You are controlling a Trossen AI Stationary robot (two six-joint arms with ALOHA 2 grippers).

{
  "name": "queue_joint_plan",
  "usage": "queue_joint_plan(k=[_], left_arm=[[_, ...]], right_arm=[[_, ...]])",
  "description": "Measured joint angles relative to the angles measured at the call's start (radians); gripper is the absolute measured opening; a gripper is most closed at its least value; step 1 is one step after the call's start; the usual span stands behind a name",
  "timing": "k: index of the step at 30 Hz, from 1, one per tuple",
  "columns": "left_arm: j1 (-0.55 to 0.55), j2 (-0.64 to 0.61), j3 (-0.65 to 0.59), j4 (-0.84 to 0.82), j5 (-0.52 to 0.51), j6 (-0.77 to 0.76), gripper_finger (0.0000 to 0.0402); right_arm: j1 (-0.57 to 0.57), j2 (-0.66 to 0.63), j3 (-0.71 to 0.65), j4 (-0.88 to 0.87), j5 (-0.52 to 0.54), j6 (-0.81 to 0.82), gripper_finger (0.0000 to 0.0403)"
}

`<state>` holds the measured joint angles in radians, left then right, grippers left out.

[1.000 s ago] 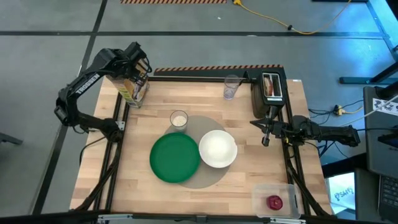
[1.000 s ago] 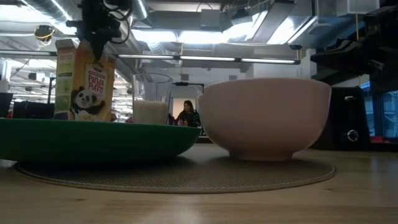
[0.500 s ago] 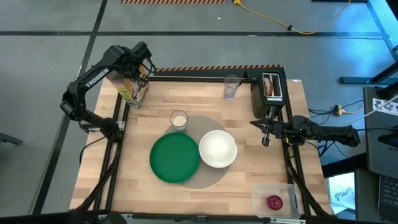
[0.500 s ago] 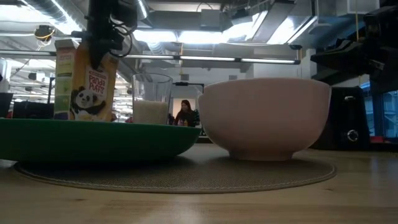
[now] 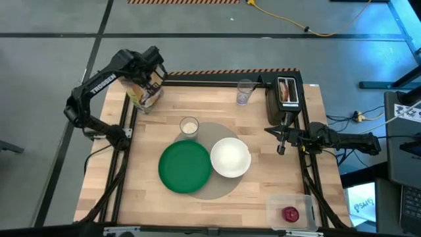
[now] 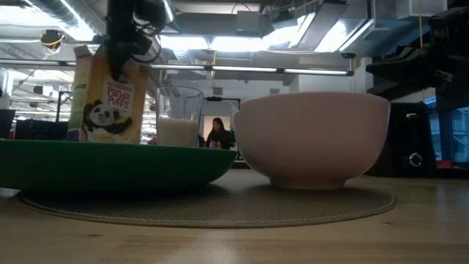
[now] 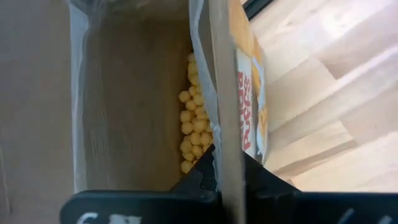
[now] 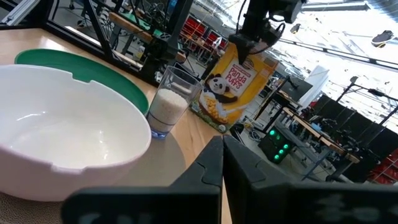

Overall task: Arrange a breakfast setting
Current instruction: Pour the cereals from cereal box into the white bowl

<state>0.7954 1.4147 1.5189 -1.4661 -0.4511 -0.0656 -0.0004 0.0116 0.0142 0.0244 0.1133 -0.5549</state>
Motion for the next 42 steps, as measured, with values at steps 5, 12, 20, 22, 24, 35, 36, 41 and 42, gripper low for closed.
queue_joint_plan(k=[5, 12, 20, 22, 24, 35, 36, 41, 42], left_arm=[[-0.093, 0.0, 0.033, 0.029, -0.03, 0.067, 0.0001], [-0.207, -0.001, 0.038, 0.092, -0.026, 0.159, 0.0], [-0.315, -0.001, 0.038, 0.245, 0.048, 0.272, 0.0], [-0.329, -0.001, 0.038, 0.266, 0.082, 0.286, 0.0], [-0.341, -0.001, 0.038, 0.284, 0.104, 0.287, 0.0], [-0.398, -0.001, 0.038, 0.375, 0.122, 0.297, 0.0], [-0.401, -0.001, 0.038, 0.376, 0.122, 0.297, 0.0], [-0.415, -0.001, 0.038, 0.421, 0.129, 0.297, 0.0], [-0.419, -0.001, 0.038, 0.435, 0.129, 0.297, 0.0]], right_arm=[[0.0, 0.0, -0.001, 0.01, 0.001, 0.0, 0.0], [0.0, 0.0, -0.002, 0.015, 0.003, 0.01, 0.0], [0.0, 0.0, -0.002, 0.026, 0.003, 0.012, 0.0], [0.0, 0.0, -0.002, 0.031, 0.003, 0.012, 0.0], [0.0, 0.0, -0.002, 0.03, 0.003, 0.012, 0.0], [0.0, 0.0, -0.002, 0.043, 0.0, 0.011, 0.0], [0.0, 0.0, -0.002, 0.047, 0.001, 0.005, 0.0], [0.0, 0.0, -0.002, 0.06, 0.025, -0.001, 0.0], [0.0, 0.0, -0.002, 0.06, 0.029, -0.001, 0.0]])
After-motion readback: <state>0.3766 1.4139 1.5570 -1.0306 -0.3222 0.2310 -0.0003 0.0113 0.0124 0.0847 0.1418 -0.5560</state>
